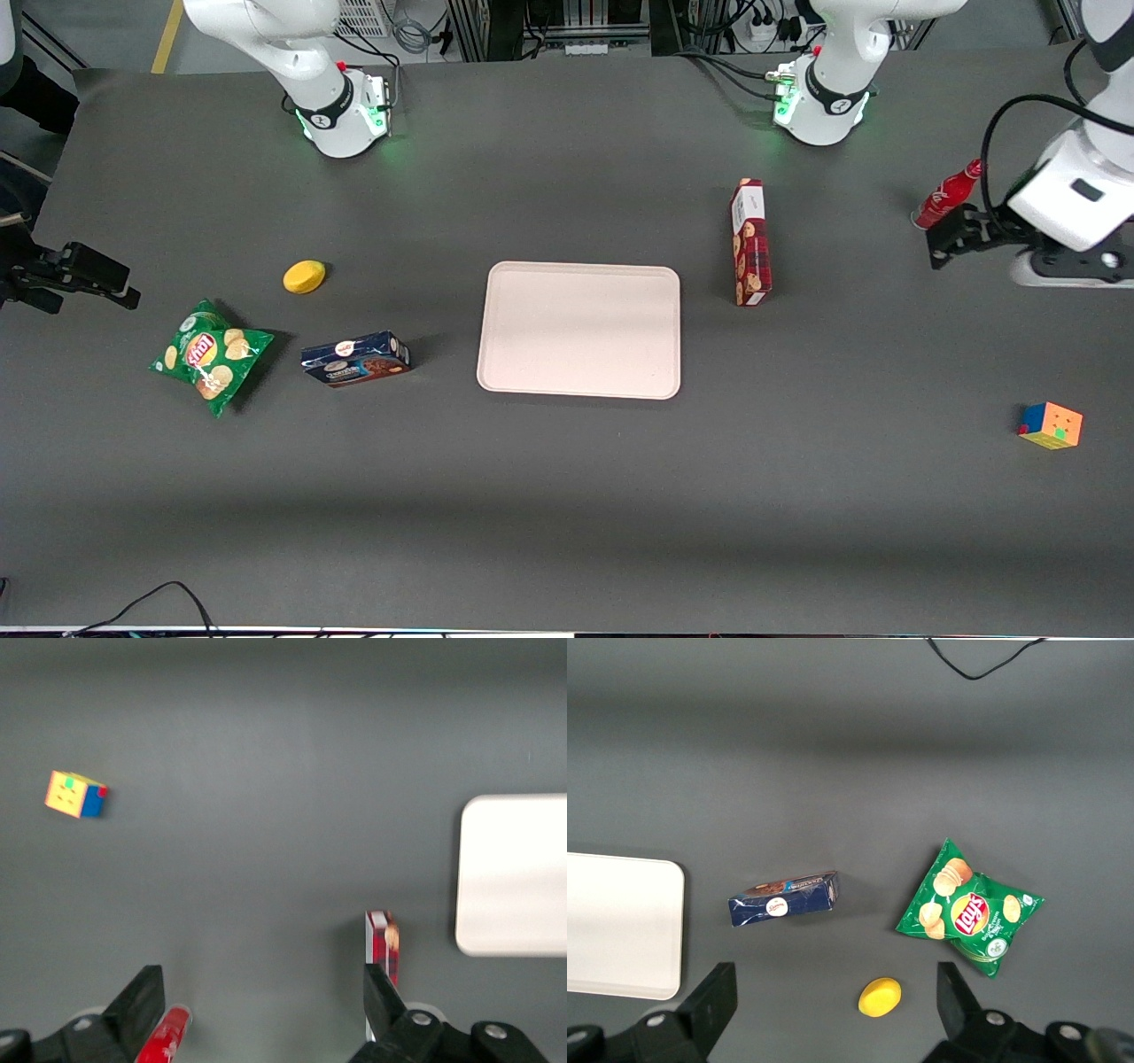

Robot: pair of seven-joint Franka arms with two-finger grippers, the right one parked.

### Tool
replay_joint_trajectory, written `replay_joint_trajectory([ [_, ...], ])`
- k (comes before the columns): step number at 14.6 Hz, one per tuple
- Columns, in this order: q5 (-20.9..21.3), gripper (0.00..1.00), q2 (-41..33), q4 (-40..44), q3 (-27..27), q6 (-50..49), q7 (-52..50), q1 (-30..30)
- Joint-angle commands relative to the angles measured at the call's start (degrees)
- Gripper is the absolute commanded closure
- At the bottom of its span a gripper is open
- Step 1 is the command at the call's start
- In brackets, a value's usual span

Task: Place red cookie box on tray
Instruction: 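Move the left gripper down around the standing red plaid cookie box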

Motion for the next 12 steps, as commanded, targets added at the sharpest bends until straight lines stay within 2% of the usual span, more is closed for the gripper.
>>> replay_joint_trajectory([
  [1,-2.4,0.0,-5.0,-9.7,-0.7,-0.4,0.4,-1.9],
  [2,-5.1,0.0,-6.9,-14.3,-0.6,2.2,-0.4,-1.8],
  [3,-5.8,0.0,-8.8,-19.3,-0.7,6.0,-1.4,-1.8],
  [5,-6.4,0.0,-10.9,-27.1,-1.6,12.9,-5.4,-2.2],
  [8,-6.4,0.0,-12.8,-37.0,-7.1,22.4,-13.2,-2.6],
  [12,-6.7,0.0,-13.3,-49.2,-10.4,37.4,-15.7,-2.7],
])
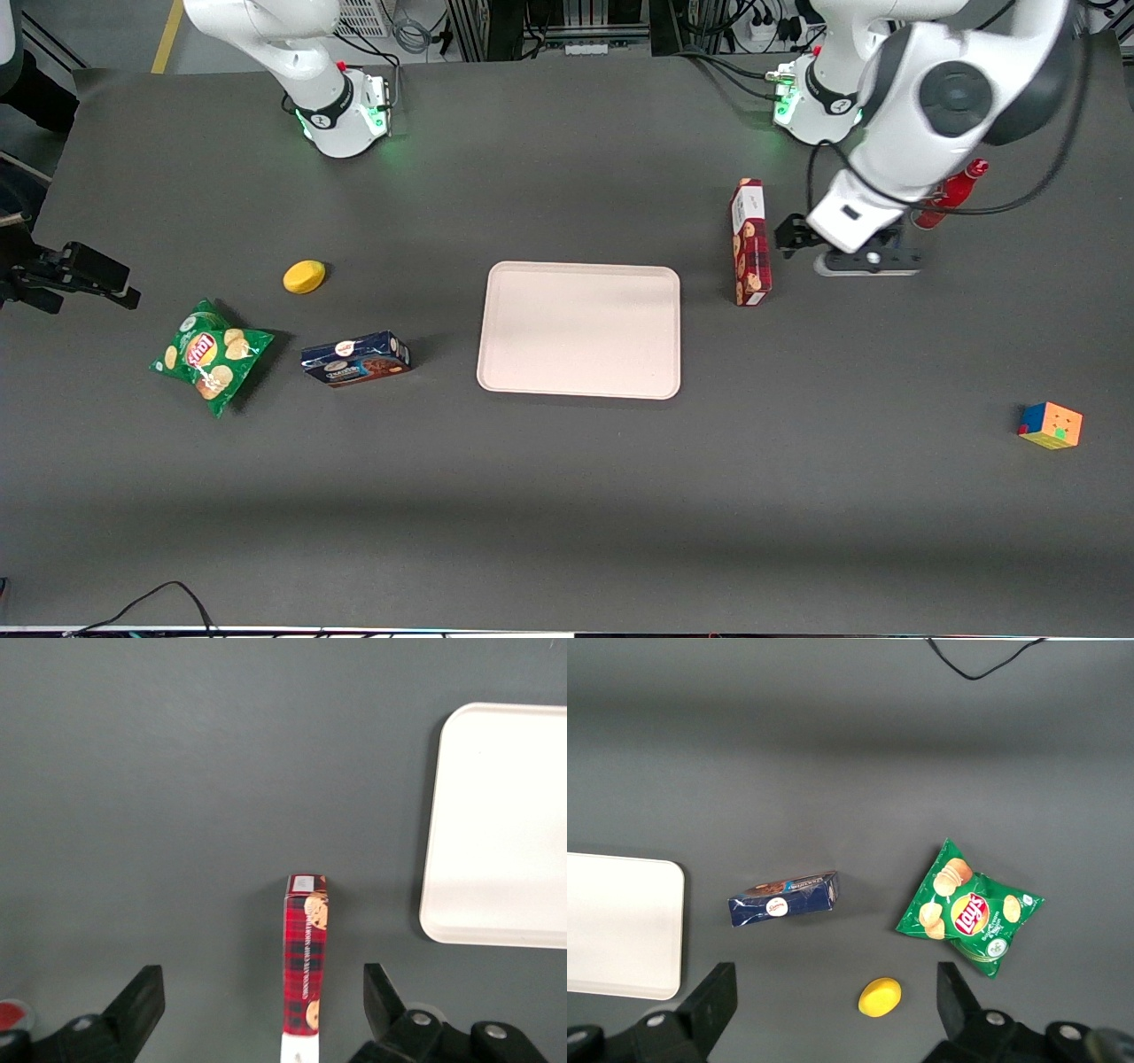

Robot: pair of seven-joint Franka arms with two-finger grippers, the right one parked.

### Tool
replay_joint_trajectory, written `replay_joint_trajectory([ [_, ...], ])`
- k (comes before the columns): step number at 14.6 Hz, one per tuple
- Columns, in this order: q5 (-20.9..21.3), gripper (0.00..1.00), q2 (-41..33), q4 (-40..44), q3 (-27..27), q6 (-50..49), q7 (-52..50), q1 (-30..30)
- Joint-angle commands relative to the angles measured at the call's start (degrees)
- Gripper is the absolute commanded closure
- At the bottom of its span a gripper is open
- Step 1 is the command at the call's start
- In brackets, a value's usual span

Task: Place red cookie box on tray
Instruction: 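Move the left gripper down around the standing red plaid cookie box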

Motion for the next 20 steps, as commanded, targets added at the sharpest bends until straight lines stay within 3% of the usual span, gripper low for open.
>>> replay_joint_trajectory([
  [1,-1.1,0.0,-3.1,-12.0,-0.9,11.3,-1.6,-0.3],
  [5,-3.2,0.0,-1.3,-21.8,-4.6,24.6,-4.5,-1.2],
  [7,-3.2,0.0,0.1,-22.8,-7.3,26.3,-6.9,-1.2],
  [12,-3.2,0.0,3.4,-28.3,-7.7,35.5,-7.0,-1.7],
  [18,-3.3,0.0,6.3,-29.5,-8.1,38.2,-8.9,-2.2],
  [20,-3.3,0.06,7.2,-29.6,-8.3,40.1,-10.9,-2.8],
])
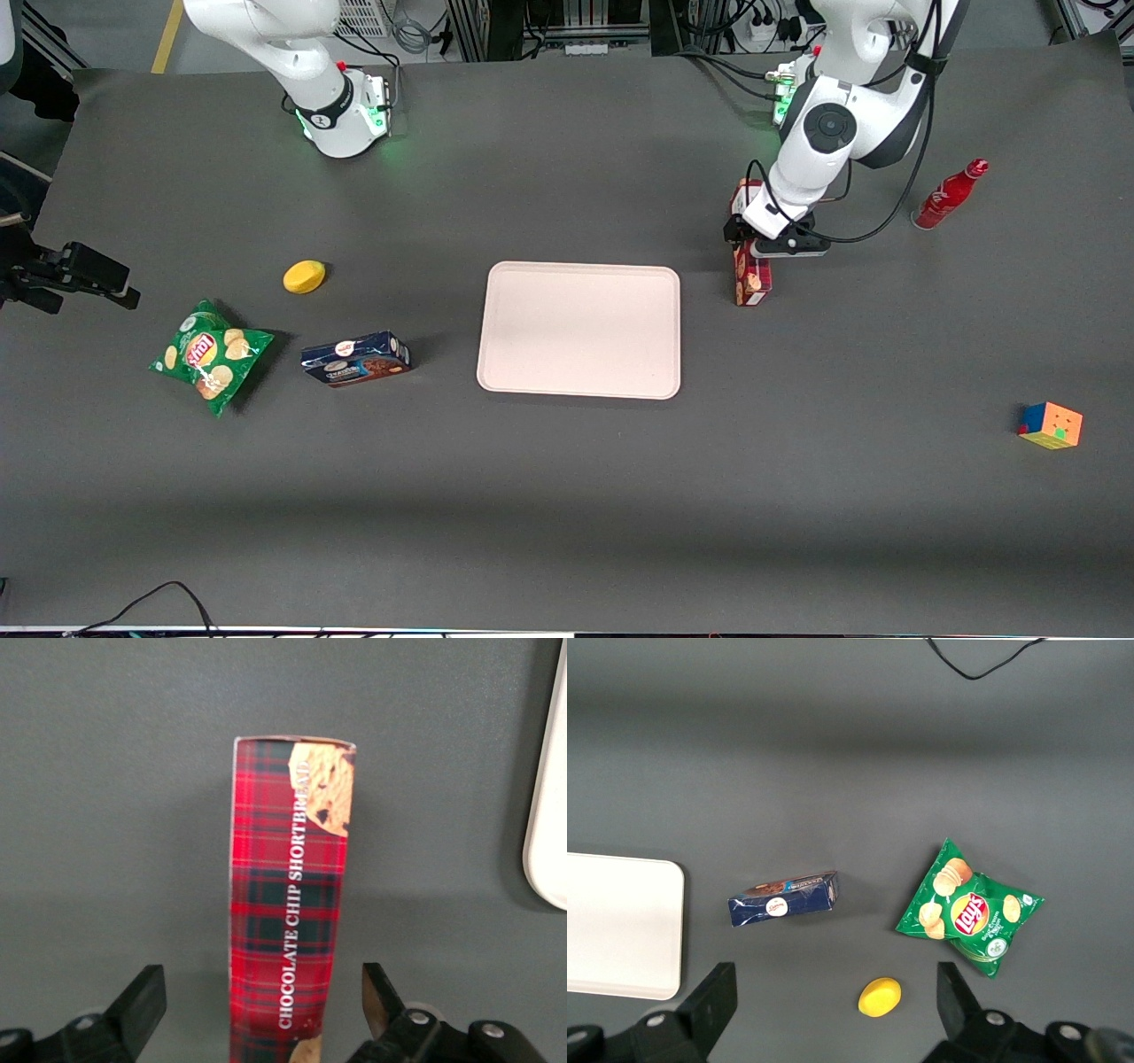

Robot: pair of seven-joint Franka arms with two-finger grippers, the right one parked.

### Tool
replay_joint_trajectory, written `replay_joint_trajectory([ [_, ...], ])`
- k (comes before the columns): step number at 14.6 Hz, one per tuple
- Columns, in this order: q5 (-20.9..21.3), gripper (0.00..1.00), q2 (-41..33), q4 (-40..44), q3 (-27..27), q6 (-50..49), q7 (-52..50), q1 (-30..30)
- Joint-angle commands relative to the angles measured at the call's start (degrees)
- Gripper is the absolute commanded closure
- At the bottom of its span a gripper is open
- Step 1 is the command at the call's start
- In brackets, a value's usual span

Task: Place red cookie box on tray
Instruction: 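Close the left gripper on the red plaid cookie box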

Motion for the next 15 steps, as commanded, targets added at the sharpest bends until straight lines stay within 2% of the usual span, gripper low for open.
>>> replay_joint_trajectory([
  [1,-0.6,0.16,0.2,-1.5,-0.5,3.0,-3.4,-1.6],
  [3,-0.6,0.43,0.2,-1.5,-0.6,3.0,-3.7,-1.6],
  [5,-0.6,0.65,0.2,-1.5,-0.6,2.8,-3.8,-1.6],
  [7,-0.6,0.8,-0.1,-1.5,-0.6,2.5,-3.8,-1.6],
  [8,-0.6,0.84,-0.4,-1.4,-0.6,2.3,-3.8,-1.6],
  [11,-0.6,0.86,-2.6,0.0,-0.6,-1.6,-3.7,-1.5],
  [13,-0.6,0.86,-6.1,5.6,-0.5,-13.2,-3.2,-1.5],
  [15,-0.8,0.86,-7.1,16.3,-0.3,-27.7,-3.2,-1.4],
])
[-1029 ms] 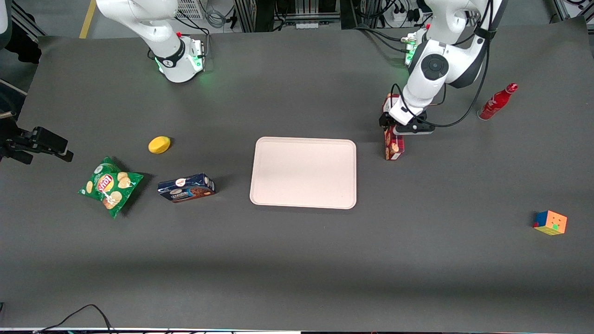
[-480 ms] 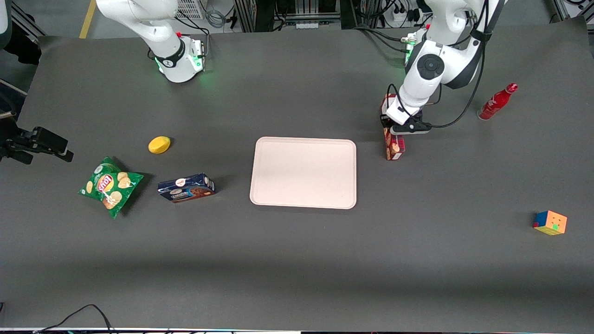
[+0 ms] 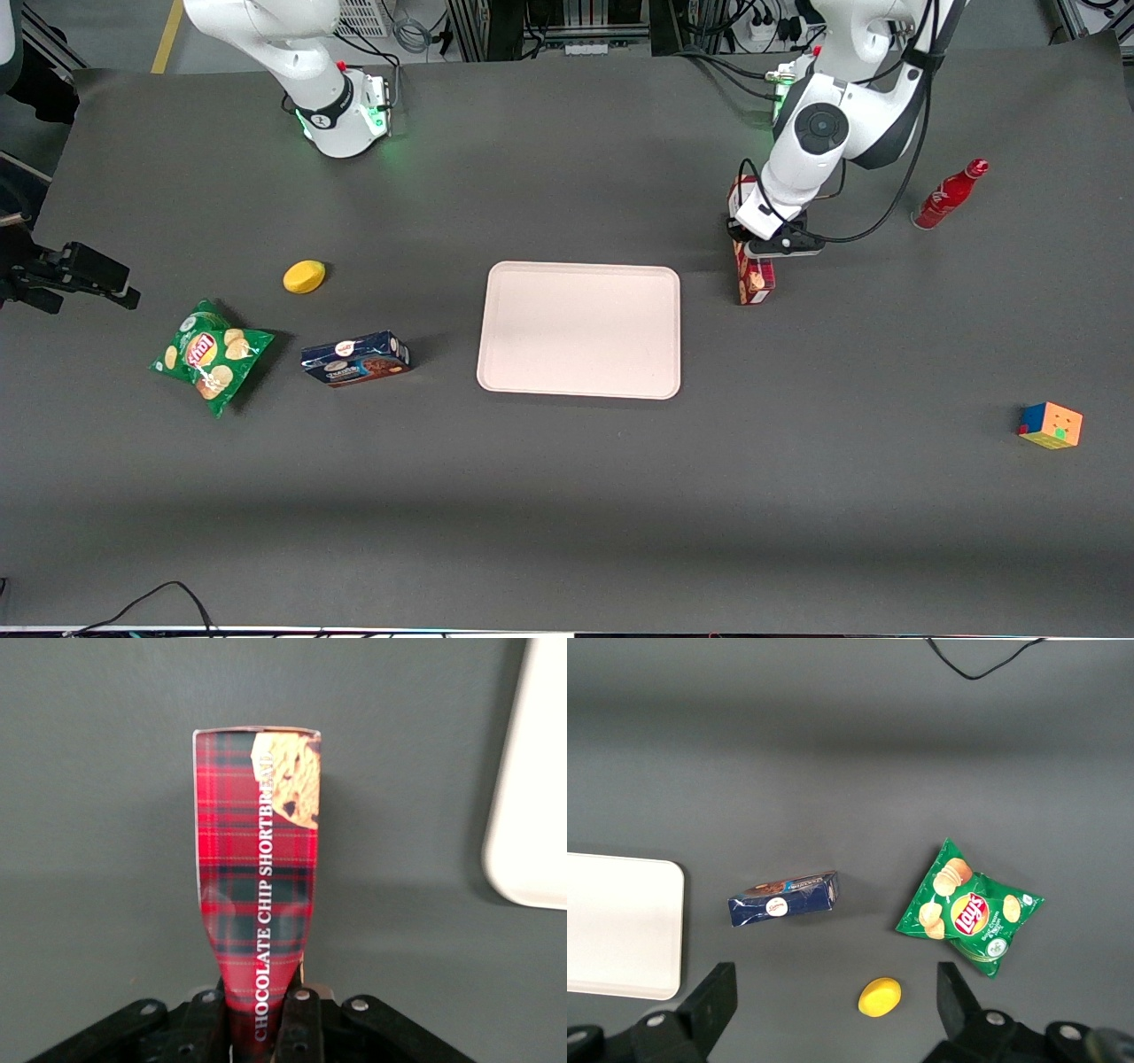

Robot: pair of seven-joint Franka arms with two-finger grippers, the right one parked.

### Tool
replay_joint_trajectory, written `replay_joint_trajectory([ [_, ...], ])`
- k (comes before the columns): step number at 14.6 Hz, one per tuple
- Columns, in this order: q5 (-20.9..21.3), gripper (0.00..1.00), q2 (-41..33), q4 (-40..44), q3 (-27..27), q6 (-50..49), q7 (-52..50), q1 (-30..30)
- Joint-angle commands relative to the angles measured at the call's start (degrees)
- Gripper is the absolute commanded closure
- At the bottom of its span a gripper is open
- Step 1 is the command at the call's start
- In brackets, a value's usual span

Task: Place red cookie box on tray
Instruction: 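Lift the cookie box and carry it over the white tray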

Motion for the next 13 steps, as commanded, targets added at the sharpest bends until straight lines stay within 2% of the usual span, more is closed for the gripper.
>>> replay_joint_trajectory([
  [1,-0.8,0.86,-4.5,17.5,0.2,-23.3,-0.6,-0.2],
  [3,-1.0,0.86,-3.2,26.8,0.4,-30.1,-0.6,-0.2],
  [7,-1.6,0.86,3.5,39.2,0.4,-30.8,-1.2,-0.2],
  [11,-1.4,0.86,11.2,42.8,-0.7,-23.6,-7.0,-3.0],
  [12,-0.4,0.86,13.0,42.8,-0.8,-21.9,-9.1,-4.3],
  [13,2.7,0.86,14.8,42.8,-0.8,-20.6,-11.0,-5.7],
])
